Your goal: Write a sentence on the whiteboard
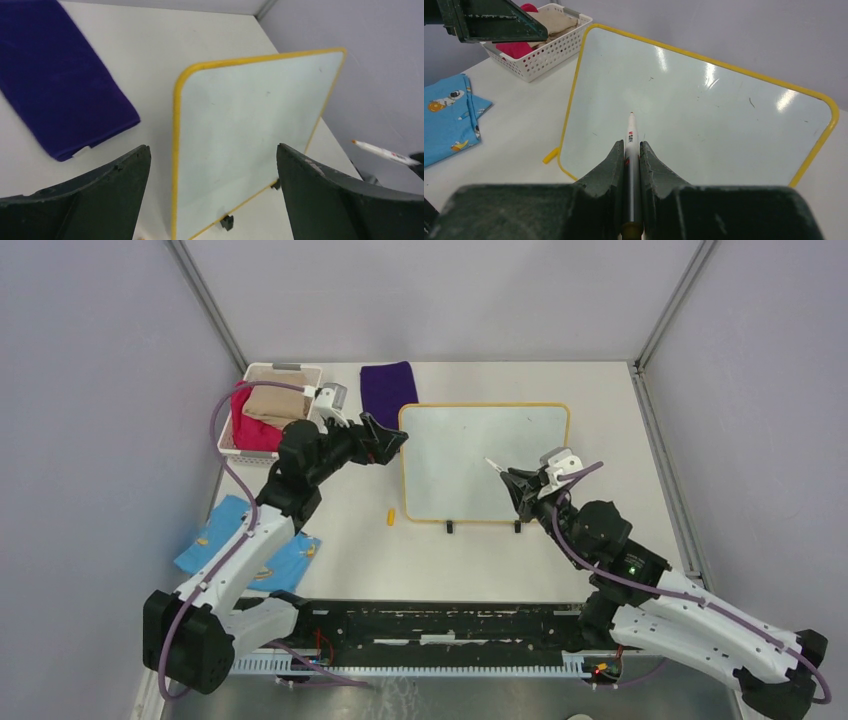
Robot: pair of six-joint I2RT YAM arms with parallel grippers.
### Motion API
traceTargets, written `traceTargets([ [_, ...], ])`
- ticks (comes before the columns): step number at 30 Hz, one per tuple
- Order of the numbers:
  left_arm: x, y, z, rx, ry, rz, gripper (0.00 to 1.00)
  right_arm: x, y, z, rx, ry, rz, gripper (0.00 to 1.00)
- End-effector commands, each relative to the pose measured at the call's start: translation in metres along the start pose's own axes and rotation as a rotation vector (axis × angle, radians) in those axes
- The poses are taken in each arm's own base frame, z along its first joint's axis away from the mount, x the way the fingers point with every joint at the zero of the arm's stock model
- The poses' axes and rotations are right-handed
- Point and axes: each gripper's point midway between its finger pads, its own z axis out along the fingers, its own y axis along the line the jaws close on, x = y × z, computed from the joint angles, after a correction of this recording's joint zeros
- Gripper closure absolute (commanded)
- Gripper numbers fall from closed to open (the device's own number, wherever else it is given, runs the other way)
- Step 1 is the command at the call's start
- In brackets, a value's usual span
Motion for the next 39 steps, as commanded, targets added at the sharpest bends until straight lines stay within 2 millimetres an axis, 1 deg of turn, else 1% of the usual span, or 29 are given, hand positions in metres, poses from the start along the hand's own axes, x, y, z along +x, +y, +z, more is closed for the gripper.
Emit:
traceTargets([
  [1,-0.004,-0.051,-0.004,0.300,-0.025,0.012,0.00,-0.038,0.011,0.010,-0.041,-0.094,0.041,1.00],
  [4,-0.004,-0.049,-0.001,0.296,-0.026,-0.018,0.00,-0.044,0.020,0.016,-0.075,-0.099,0.035,1.00],
  [7,-0.013,-0.038,0.003,0.214,-0.059,-0.062,0.00,-0.051,0.024,0.019,-0.091,-0.114,0.030,1.00],
  [8,-0.013,-0.035,0.004,0.192,-0.058,-0.060,0.00,-0.052,0.024,0.019,-0.093,-0.118,0.029,1.00],
  [11,-0.013,-0.025,0.009,0.145,-0.041,0.002,0.00,-0.053,0.025,0.019,-0.098,-0.126,0.024,1.00],
  [13,-0.014,-0.017,0.013,0.112,-0.021,0.081,0.00,-0.053,0.026,0.019,-0.101,-0.130,0.021,1.00],
  [15,-0.013,-0.008,0.013,0.125,0.001,0.119,0.02,-0.053,0.026,0.019,-0.106,-0.135,0.020,1.00],
  [17,-0.013,-0.001,0.013,0.169,0.012,0.082,0.05,-0.054,0.026,0.017,-0.109,-0.140,0.022,1.00],
  [18,-0.011,-0.001,0.013,0.210,0.015,0.056,0.05,-0.055,0.026,0.017,-0.111,-0.142,0.020,1.00],
  [22,0.009,-0.018,0.011,0.456,0.056,-0.029,0.06,-0.055,0.027,0.013,-0.122,-0.140,0.014,1.00],
  [24,0.021,-0.020,0.013,0.514,0.096,-0.023,0.06,-0.055,0.025,0.010,-0.122,-0.136,0.014,1.00],
  [26,0.028,-0.022,0.012,0.557,0.114,-0.008,0.07,-0.056,0.024,0.008,-0.121,-0.137,0.015,1.00],
  [28,0.032,-0.019,0.013,0.561,0.120,0.017,0.07,-0.055,0.023,0.006,-0.119,-0.138,0.014,1.00],
  [30,0.044,-0.012,0.018,0.552,0.150,0.034,0.06,-0.053,0.022,0.005,-0.118,-0.142,0.016,1.00],
  [35,0.072,-0.003,0.028,0.596,0.220,-0.003,0.10,-0.050,0.027,0.007,-0.136,-0.139,0.026,1.00],
  [39,0.088,0.005,0.031,0.602,0.254,-0.018,0.12,-0.050,0.029,0.007,-0.145,-0.137,0.029,1.00],
])
